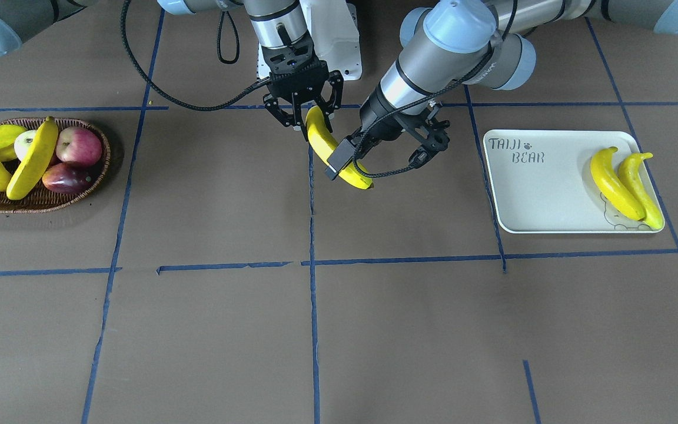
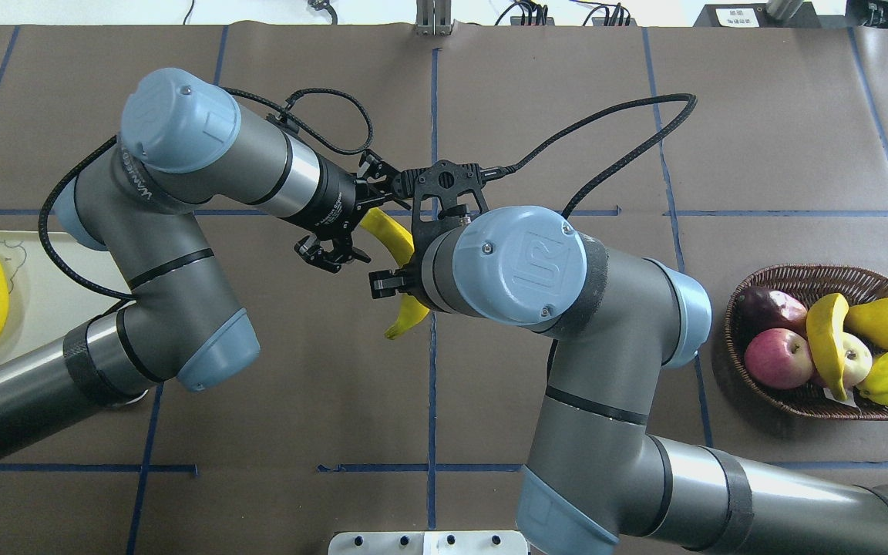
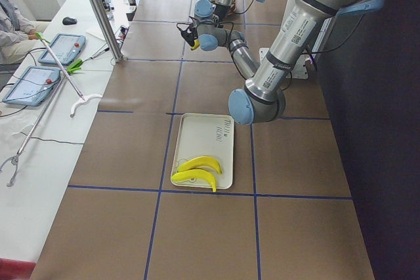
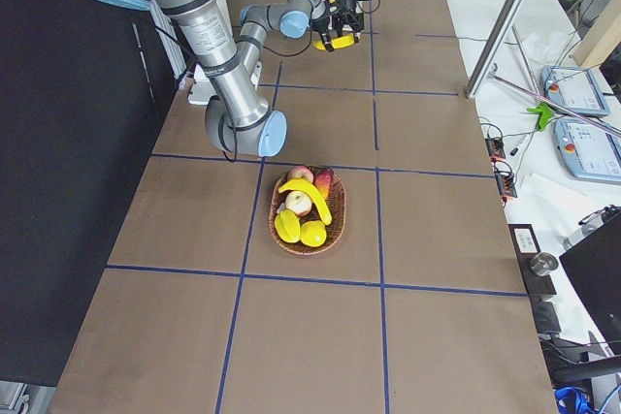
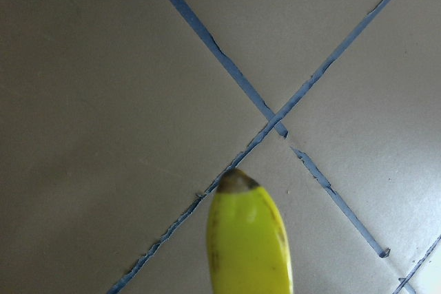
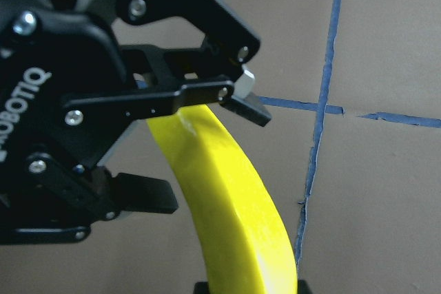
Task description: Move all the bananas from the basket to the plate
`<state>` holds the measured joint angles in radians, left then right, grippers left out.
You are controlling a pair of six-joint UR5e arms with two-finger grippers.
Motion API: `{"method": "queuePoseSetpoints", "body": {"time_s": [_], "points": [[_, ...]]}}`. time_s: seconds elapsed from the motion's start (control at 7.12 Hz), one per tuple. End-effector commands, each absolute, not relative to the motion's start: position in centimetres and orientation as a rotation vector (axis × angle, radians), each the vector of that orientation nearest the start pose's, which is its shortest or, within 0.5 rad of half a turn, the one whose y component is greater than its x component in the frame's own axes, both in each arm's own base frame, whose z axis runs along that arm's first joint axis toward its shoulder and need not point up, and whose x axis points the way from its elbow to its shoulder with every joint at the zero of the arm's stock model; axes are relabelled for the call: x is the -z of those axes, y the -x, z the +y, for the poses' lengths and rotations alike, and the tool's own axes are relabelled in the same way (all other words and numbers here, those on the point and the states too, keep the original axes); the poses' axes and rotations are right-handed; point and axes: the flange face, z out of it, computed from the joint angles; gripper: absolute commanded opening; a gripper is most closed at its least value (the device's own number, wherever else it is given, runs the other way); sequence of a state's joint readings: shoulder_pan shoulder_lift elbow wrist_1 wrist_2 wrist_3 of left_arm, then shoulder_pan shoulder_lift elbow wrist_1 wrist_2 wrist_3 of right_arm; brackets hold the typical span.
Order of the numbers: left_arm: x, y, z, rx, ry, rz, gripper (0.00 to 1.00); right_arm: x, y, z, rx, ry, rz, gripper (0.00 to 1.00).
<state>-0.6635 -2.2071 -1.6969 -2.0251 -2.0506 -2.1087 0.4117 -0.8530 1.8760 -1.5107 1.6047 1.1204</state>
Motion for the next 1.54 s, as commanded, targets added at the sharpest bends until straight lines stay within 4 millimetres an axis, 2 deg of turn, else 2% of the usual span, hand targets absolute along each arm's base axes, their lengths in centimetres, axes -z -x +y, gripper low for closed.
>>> {"method": "queuePoseSetpoints", "body": {"time_s": [0.0, 0.14, 0.28, 0.56, 0.7, 0.84, 0.98, 1.12, 1.26, 1.4], "points": [[-16.9, -46.0, -47.0, 0.741, 0.347, 1.249, 0.00, -10.6, 51.5, -36.6, 0.054, -0.426, -0.998, 0.56], [-17.1, -45.7, -46.9, 0.739, 0.345, 1.250, 0.00, -10.6, 51.5, -36.7, 0.049, -0.432, -0.993, 0.89], [-17.1, -45.6, -46.8, 0.737, 0.346, 1.251, 0.00, -10.6, 51.3, -36.7, 0.054, -0.430, -0.996, 0.99], [-17.2, -45.6, -46.8, 0.737, 0.346, 1.251, 0.00, -10.3, 51.1, -36.6, 0.060, -0.428, -1.004, 0.99], [-17.3, -45.7, -46.8, 0.739, 0.343, 1.249, 0.00, -10.1, 50.1, -36.9, 0.067, -0.411, -1.022, 0.99], [-18.0, -45.5, -46.8, 0.743, 0.341, 1.239, 0.00, -10.2, 48.3, -38.0, 0.082, -0.362, -1.050, 0.99], [-20.5, -44.7, -46.3, 0.758, 0.343, 1.213, 0.00, -10.7, 45.6, -39.1, 0.080, -0.324, -1.069, 0.99], [-23.1, -42.9, -45.7, 0.771, 0.336, 1.191, 0.00, -12.6, 42.8, -38.6, 0.085, -0.288, -1.054, 0.99], [-24.8, -41.2, -46.2, 0.783, 0.319, 1.175, 0.00, -13.9, 40.2, -38.7, 0.089, -0.270, -1.030, 0.99], [-27.1, -40.0, -46.8, 0.778, 0.287, 1.148, 0.00, -14.9, 39.3, -39.7, 0.108, -0.256, -0.983, 0.99]]}}
